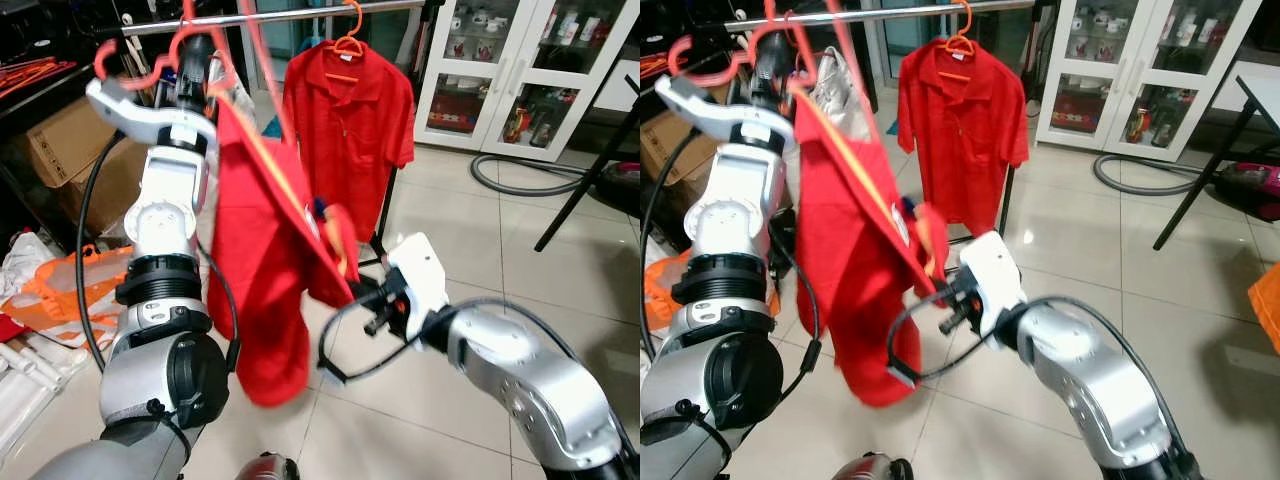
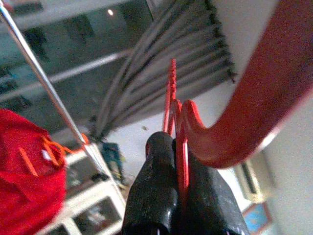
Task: Hang hanger
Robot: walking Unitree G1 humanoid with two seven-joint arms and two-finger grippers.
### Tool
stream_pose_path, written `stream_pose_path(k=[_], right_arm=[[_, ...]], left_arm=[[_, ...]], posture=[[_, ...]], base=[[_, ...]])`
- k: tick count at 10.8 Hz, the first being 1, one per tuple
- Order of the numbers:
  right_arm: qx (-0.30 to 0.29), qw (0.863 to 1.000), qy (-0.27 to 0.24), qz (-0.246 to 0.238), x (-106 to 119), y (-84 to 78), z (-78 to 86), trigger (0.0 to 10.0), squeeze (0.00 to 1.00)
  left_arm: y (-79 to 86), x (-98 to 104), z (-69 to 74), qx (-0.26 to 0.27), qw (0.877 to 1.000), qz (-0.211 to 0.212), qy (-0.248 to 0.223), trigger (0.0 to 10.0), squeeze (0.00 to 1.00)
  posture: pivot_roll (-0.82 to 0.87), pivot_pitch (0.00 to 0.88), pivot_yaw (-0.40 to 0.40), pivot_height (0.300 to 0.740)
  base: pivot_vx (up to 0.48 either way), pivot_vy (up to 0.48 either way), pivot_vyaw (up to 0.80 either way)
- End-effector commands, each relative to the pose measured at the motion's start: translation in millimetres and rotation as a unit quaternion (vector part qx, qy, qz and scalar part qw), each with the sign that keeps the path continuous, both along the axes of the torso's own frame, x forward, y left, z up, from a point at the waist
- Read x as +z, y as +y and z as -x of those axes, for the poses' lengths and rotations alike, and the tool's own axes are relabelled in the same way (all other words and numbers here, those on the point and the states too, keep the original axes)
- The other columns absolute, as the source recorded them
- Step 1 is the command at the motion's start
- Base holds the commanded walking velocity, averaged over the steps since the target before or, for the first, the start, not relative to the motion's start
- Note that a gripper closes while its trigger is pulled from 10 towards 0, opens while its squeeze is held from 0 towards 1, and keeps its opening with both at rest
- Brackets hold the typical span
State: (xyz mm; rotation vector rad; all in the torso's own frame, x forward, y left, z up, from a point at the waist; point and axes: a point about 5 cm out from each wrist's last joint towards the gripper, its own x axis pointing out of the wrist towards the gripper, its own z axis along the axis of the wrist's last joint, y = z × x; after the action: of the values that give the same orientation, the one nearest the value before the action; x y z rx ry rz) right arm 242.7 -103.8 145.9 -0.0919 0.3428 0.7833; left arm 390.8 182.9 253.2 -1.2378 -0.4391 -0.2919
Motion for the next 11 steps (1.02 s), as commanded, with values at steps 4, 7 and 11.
stream_pose_path(k=[4,7,11], right_arm=[[-0.156,0.986,-0.027,-0.045,16,-44.2,-25.7,0.0,0.00],[-0.338,0.897,-0.120,-0.259,73,-84.4,-55.8,0.0,0.00],[-0.352,0.908,-0.098,-0.205,68,-92.3,-57.0,0.0,0.00]], left_arm=[[18.9,51,15.2,0.151,0.956,-0.210,-0.139,10.0,0.00],[-1.3,42,18.3,0.219,0.917,-0.296,-0.153,10.0,0.00],[2.7,42,22.0,0.329,0.855,-0.374,-0.145,10.0,0.00]], posture=[[-0.07,0.030,0.066,0.740],[-0.07,0.035,0.061,0.740],[-0.07,0.034,0.062,0.740]], base=[[0.000,0.000,0.00],[0.000,0.000,0.00],[0.000,0.000,0.00]])
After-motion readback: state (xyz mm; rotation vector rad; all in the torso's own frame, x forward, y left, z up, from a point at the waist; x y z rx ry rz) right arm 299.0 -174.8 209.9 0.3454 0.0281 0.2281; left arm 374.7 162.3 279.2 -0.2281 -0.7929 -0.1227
